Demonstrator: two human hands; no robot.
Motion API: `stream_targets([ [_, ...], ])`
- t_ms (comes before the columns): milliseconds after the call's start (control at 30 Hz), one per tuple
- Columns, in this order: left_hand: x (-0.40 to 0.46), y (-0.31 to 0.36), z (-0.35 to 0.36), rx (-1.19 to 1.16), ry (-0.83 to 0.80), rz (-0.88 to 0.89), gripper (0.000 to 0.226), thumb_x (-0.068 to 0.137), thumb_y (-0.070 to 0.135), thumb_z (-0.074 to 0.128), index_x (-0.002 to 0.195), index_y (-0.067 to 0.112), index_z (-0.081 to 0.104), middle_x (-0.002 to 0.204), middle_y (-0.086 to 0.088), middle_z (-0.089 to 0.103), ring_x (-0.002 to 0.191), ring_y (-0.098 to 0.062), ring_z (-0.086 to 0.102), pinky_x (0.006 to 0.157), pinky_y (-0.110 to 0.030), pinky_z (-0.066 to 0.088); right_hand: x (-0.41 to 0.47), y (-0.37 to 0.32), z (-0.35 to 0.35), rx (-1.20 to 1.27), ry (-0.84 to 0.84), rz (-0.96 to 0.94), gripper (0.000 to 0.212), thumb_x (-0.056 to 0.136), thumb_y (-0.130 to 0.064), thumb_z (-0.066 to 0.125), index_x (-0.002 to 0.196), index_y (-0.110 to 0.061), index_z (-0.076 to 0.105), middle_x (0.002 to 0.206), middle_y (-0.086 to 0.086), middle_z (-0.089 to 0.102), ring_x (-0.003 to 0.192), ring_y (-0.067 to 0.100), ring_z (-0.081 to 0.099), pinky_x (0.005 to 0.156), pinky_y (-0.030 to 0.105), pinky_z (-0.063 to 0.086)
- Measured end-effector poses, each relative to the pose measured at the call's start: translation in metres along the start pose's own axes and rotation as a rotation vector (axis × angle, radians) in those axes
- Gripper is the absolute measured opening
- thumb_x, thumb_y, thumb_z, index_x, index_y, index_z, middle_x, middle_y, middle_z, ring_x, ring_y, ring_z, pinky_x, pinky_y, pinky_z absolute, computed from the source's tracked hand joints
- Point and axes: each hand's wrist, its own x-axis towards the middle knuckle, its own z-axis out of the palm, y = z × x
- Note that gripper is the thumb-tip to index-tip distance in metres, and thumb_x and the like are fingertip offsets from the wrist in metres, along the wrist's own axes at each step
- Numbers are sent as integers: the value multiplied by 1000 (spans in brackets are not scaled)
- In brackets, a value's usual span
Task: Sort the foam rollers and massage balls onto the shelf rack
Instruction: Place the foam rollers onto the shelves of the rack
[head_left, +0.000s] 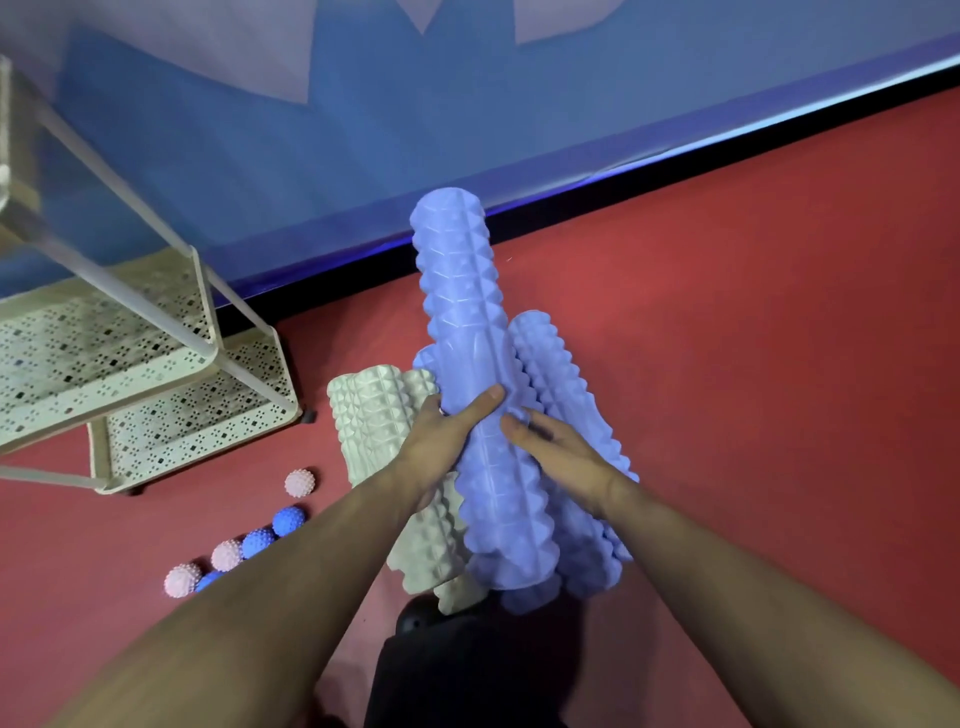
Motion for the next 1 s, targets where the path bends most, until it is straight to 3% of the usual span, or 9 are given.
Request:
stream_targets([
  [67,6,0,-2,29,67,-36,71,70,61,83,122,18,62,102,0,78,88,-20,76,76,-36,60,8,9,-16,-64,151,-33,27,92,-52,65,108,-32,73,108,-10,74,105,11,69,100,32,54],
  [167,15,-2,-5,38,91,-51,77,64,65,84,122,19,63,102,2,78,89,-19,76,82,-39,61,23,31,-50,-313,326,18,50,92,-52,65,131,-21,64,129,-11,63,117,14,61,104,31,49],
  [300,19,-4,-7,67,82,-21,60,72,57,82,116,19,68,99,-1,78,88,-22,76,84,-42,61,48,57,-85,-637,377,215,81,88,-56,68,153,-18,38,154,7,36,137,31,44,109,43,41],
  [400,19,-2,-14,90,76,-3,43,80,50,78,109,18,72,95,-3,79,85,-24,76,77,-37,59,67,81,-95,-662,377,343,100,83,-62,69,159,-19,20,161,10,25,145,34,31,115,46,33],
  [533,23,3,-29,107,88,17,43,81,48,77,110,16,72,96,-4,79,86,-26,76,74,-36,58,83,108,-95,-761,455,483,117,77,-70,69,160,-25,0,164,14,10,149,37,16,117,53,20],
  [633,26,-1,-36,88,86,-7,46,79,50,78,112,18,72,98,-4,79,88,-25,76,84,-42,60,96,121,-108,-694,507,546,116,73,-72,71,157,-32,2,159,18,20,143,43,29,116,56,25],
  [800,31,-15,-39,44,58,-78,47,79,52,77,114,19,73,102,-3,78,94,-25,75,93,-44,57,104,152,-131,-510,528,570,126,57,-70,82,152,-23,14,147,21,41,128,43,48,105,59,42],
  [900,28,-18,-36,14,68,-93,45,80,51,77,112,18,73,102,-3,78,94,-24,75,94,-44,57,93,149,-123,-541,583,571,129,39,-88,68,144,-28,21,138,16,49,121,43,53,100,59,46],
  [1000,25,-17,-35,23,93,-71,40,81,48,78,108,19,70,98,-1,79,90,-21,76,90,-41,58,77,131,-113,-617,613,546,117,49,-91,62,141,-28,26,138,14,50,122,42,52,103,58,43],
])
